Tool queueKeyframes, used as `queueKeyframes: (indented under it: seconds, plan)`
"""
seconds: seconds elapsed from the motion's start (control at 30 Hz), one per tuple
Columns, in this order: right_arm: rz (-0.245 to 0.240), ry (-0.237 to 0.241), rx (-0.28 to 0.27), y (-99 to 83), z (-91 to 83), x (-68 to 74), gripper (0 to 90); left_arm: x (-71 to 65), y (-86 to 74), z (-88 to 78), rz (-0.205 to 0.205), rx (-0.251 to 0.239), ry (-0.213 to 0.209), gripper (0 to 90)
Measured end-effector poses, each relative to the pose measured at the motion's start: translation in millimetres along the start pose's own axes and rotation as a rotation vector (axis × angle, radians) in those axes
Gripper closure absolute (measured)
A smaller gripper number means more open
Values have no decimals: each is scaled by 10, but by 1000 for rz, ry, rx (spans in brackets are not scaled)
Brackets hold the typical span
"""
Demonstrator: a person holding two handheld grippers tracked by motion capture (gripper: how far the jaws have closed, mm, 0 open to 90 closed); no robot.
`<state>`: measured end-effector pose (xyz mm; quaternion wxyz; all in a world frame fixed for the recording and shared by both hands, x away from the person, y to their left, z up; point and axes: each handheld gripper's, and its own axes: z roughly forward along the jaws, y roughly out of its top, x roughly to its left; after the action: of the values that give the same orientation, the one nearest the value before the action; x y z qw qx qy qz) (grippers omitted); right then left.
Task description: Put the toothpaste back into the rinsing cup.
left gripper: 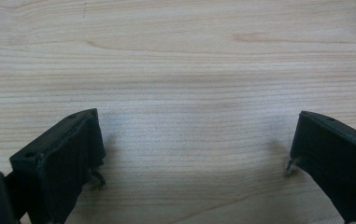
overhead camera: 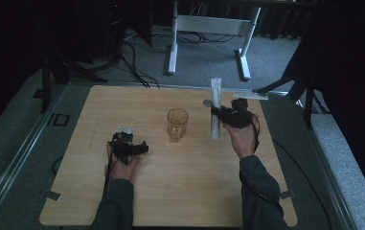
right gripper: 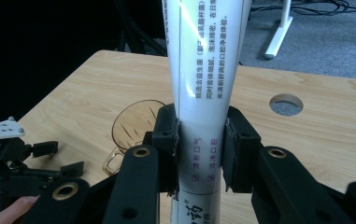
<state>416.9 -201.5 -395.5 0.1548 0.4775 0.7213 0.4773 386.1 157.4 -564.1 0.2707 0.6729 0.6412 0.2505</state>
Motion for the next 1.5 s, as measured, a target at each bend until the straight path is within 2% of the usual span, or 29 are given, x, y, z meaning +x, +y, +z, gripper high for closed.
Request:
queueKeyframes:
  seconds: [0.27, 0.63, 1.17, 1.5]
  plan:
    - [-4, -11, 8, 11, 26, -23, 706, 0, 0, 0, 0, 0, 0, 20]
    - [-1, -7, -15, 68, 53, -24, 706, 0, 0, 0, 0, 0, 0, 20]
    - [-27, 3, -34, 152, 166, 65, 706, 0, 0, 0, 0, 0, 0, 20]
    - [-22, 11, -47, 188, 203, 90, 706, -1, 1, 1, -1, 0, 1, 20]
